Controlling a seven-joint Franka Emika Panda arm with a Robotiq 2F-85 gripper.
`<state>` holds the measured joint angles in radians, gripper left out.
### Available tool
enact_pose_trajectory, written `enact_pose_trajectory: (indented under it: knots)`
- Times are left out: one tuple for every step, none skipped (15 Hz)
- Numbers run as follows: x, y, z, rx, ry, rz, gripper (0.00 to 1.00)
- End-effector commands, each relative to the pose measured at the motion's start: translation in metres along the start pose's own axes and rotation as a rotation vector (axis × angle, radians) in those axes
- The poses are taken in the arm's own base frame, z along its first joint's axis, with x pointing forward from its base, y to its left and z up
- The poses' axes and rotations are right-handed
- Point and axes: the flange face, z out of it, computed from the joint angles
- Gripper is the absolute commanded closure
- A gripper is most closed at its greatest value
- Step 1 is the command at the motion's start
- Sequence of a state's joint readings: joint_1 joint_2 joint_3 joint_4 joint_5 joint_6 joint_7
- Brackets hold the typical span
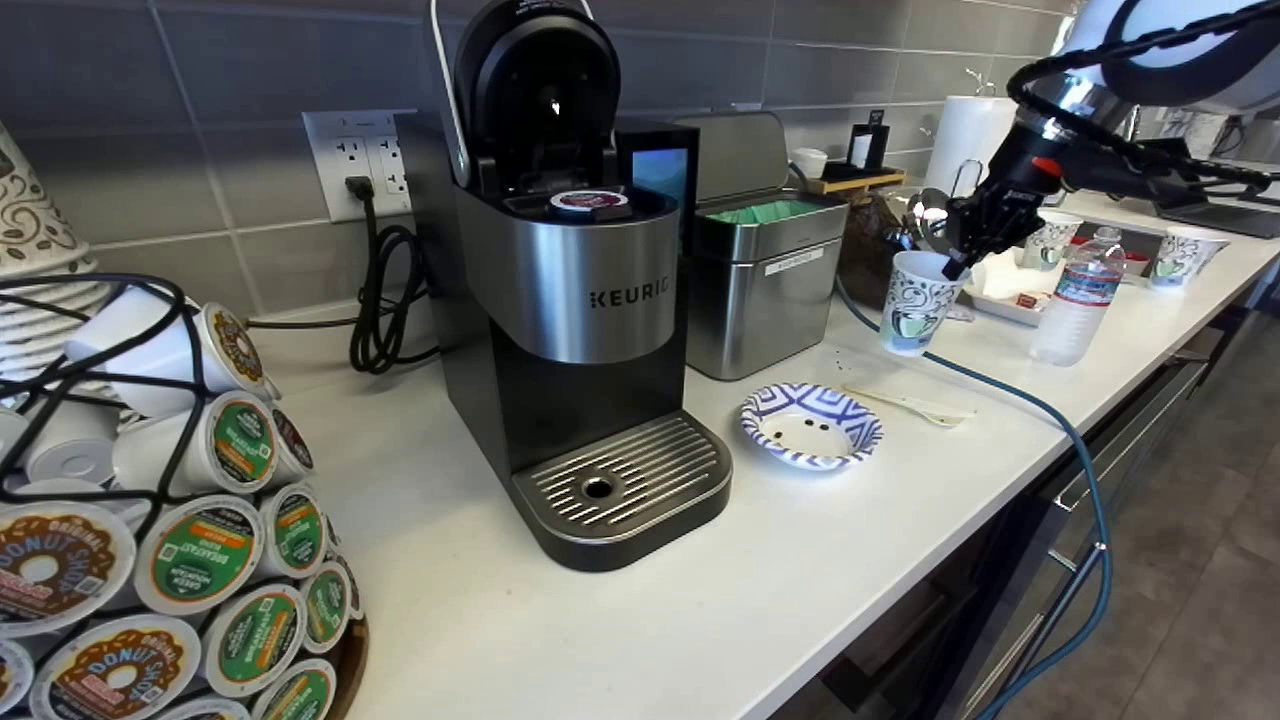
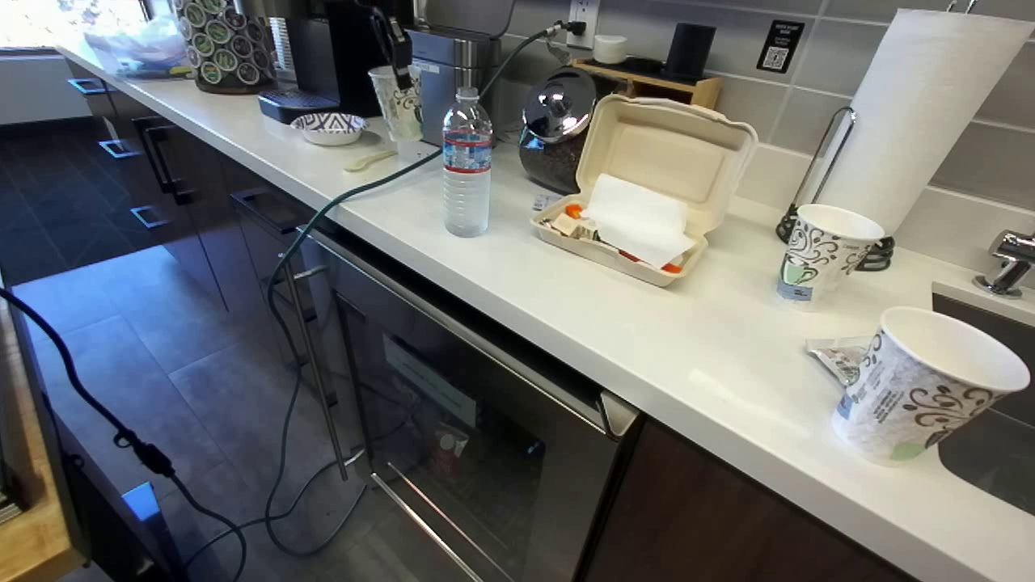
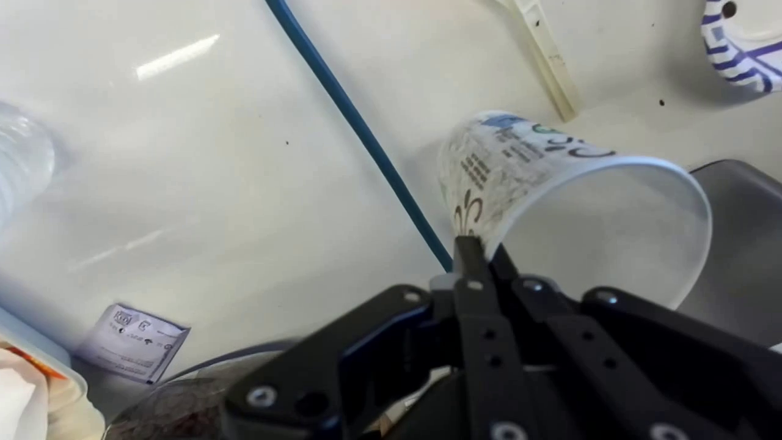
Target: Place one coffee cup on the left side of the counter.
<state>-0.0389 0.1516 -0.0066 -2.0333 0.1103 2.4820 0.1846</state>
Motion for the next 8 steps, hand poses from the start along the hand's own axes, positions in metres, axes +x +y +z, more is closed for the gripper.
enact_pose_trajectory:
  knots:
    - [0.015,-0.002,0.021,-0.015,-0.064,0.035,0.99]
    - [0.017,-0.001,0.024,-0.014,-0.073,0.043,0.99]
    - [0.017,-0.001,0.027,-0.007,-0.089,0.041,0.99]
    - [0.018,0.000,0.029,-0.018,-0.092,0.040,0.99]
    - [0.019,0.000,0.031,-0.016,-0.096,0.042,0.99]
    - [0.020,0.000,0.034,-0.016,-0.092,0.044,0.99]
    - [0.021,-0.001,0.036,-0.014,-0.088,0.043,0.99]
    - [0.021,-0.002,0.038,-0.014,-0.090,0.041,0.99]
